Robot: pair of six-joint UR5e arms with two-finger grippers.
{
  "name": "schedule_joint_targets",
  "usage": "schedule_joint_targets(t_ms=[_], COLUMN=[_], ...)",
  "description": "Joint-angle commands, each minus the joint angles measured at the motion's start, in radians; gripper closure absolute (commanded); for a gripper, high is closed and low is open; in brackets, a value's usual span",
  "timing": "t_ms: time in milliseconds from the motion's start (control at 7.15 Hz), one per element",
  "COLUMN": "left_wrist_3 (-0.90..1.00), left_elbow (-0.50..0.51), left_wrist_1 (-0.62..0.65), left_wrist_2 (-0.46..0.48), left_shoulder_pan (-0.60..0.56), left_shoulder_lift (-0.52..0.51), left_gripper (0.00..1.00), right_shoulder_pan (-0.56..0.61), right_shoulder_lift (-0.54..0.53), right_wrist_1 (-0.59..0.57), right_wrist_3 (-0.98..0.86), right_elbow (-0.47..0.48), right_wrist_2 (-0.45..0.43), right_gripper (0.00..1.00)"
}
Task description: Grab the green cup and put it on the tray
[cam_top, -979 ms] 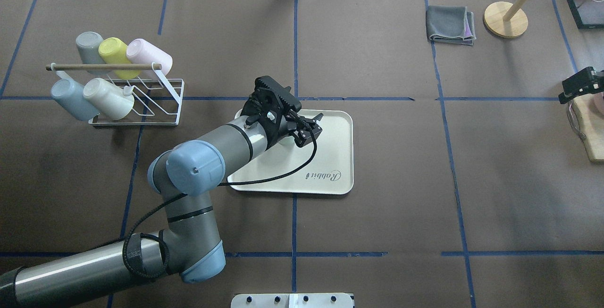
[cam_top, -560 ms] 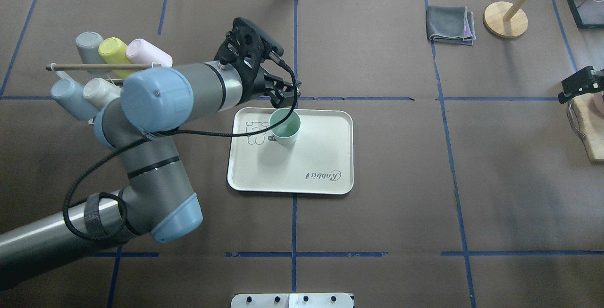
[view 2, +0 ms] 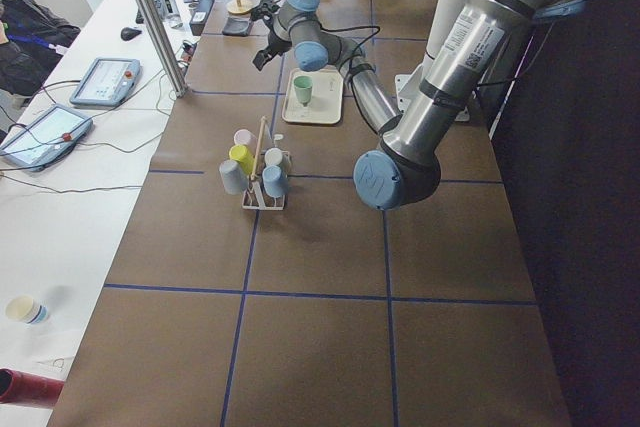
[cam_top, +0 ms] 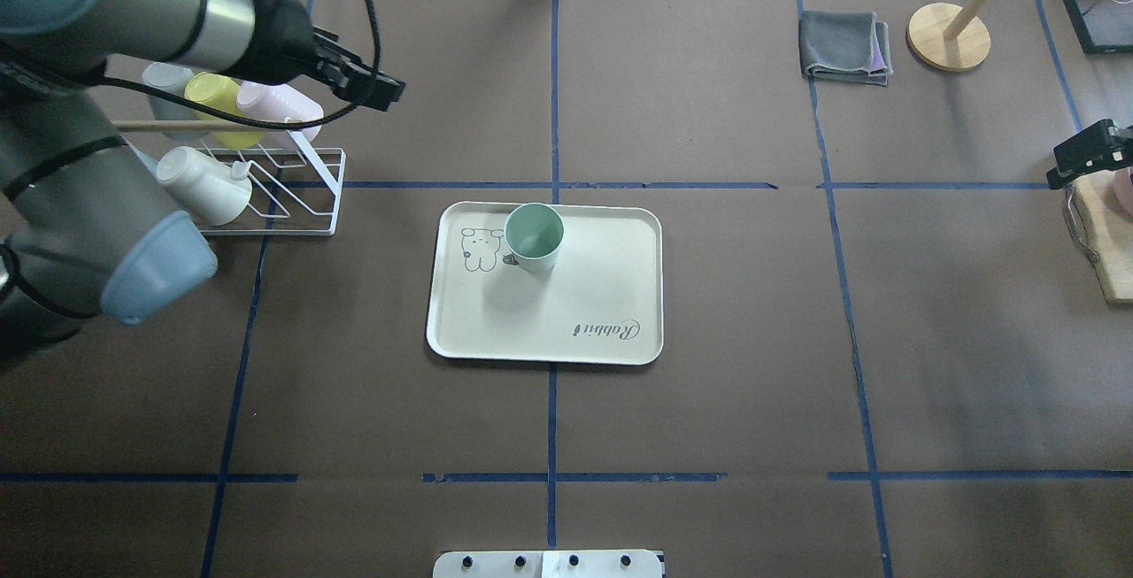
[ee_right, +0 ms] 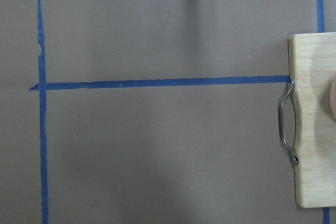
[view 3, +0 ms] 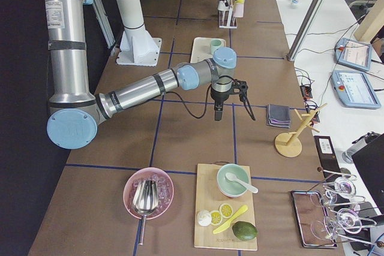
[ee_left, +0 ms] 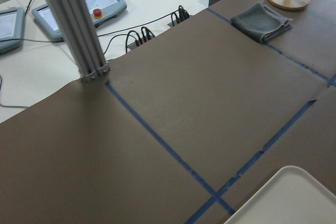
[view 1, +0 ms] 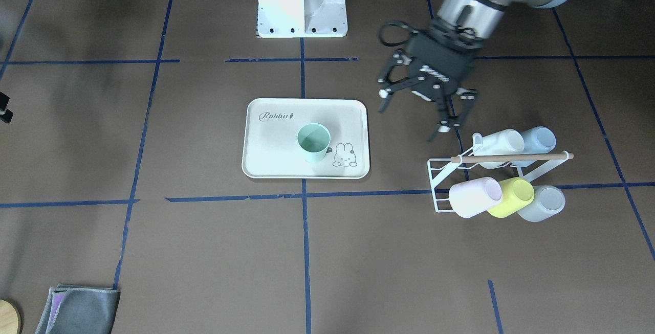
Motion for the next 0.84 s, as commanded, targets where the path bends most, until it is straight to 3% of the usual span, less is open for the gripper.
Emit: schedule_joint_targets(t_ms=[0,140,420,700], left_wrist_3=[0.046,0.158,0.343,0.505], left_elbow=[-0.028,-0.016,0.04,0.093], left_wrist_1=[0.081,0.122,0.382,0.44], left_wrist_2=[-0.234,-0.294,-0.29,-0.285], left_shoulder_pan=[-0.259,-0.352,-0.459,-0.495], left_shoulder_lift=[0.166,0.223,0.264,0.401], left_gripper=[0.01,0.0,0.0,0.0], right_shoulder_pan=[0.01,0.022,0.026,0.028], right_shoulder_lift=[0.001,0.002,0.002,0.004], right_wrist_1=[0.0,0.0,0.0,0.0], right_wrist_3=[0.001,0.001,0.001,0.001], right_elbow=[-0.003,-0.002,-0.002,-0.002], right_wrist_2=[0.001,0.003,0.003,0.004], right_gripper=[0.0,0.0,0.0,0.0])
